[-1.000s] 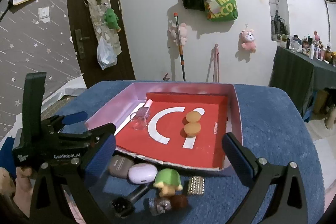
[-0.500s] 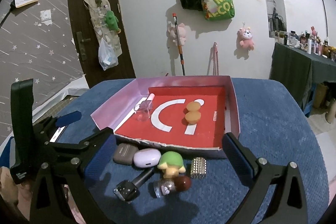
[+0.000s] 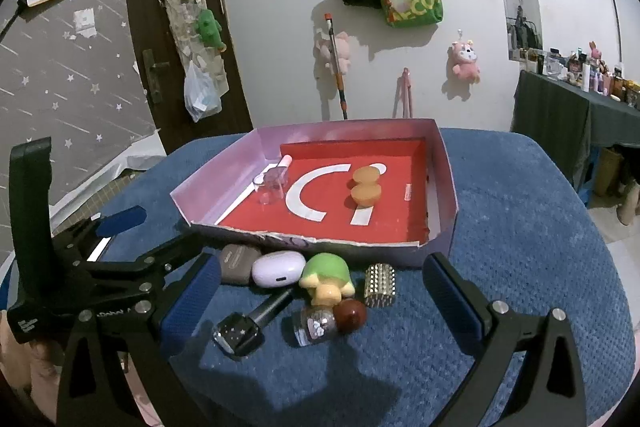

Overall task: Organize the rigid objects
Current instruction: 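Withdraw both grippers from the box toward the loose objects on the table, then grasp the black starred nail polish with the left gripper while the right grasps the glitter bottle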

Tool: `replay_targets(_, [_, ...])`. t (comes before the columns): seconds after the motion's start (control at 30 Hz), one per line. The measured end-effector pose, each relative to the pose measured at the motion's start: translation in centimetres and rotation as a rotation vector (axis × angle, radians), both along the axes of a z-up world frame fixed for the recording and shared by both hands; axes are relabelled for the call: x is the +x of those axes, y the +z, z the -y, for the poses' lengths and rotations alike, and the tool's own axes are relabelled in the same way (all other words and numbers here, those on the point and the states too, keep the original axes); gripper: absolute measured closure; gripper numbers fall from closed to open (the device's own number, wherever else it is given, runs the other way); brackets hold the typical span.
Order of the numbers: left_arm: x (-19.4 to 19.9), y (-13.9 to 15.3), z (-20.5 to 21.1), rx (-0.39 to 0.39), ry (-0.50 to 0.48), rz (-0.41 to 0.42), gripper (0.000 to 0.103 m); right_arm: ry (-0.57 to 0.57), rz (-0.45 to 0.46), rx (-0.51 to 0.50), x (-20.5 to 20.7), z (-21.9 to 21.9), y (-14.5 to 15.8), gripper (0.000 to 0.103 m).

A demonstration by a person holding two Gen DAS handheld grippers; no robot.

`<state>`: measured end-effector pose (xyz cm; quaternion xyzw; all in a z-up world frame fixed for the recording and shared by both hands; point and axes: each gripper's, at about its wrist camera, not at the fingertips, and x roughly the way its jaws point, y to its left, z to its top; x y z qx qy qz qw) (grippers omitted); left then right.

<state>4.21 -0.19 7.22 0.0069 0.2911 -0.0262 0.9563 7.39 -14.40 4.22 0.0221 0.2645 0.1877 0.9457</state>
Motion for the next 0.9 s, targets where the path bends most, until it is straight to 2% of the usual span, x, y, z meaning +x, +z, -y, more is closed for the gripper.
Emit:
replay_targets(0.63, [-1.1,-3.2,0.7,-0.071,-0.075,-0.090,0.000,-0.015,-0.076,-0.032,-0.3,0.6,-3.1,0.001])
replay_targets(0.9, [-1.5,-4.4,1.4,-0.110,-0.134,-0.124,0.001,-0.041,-0.134,-0.014,0.7,1.5,-4.5,0.013])
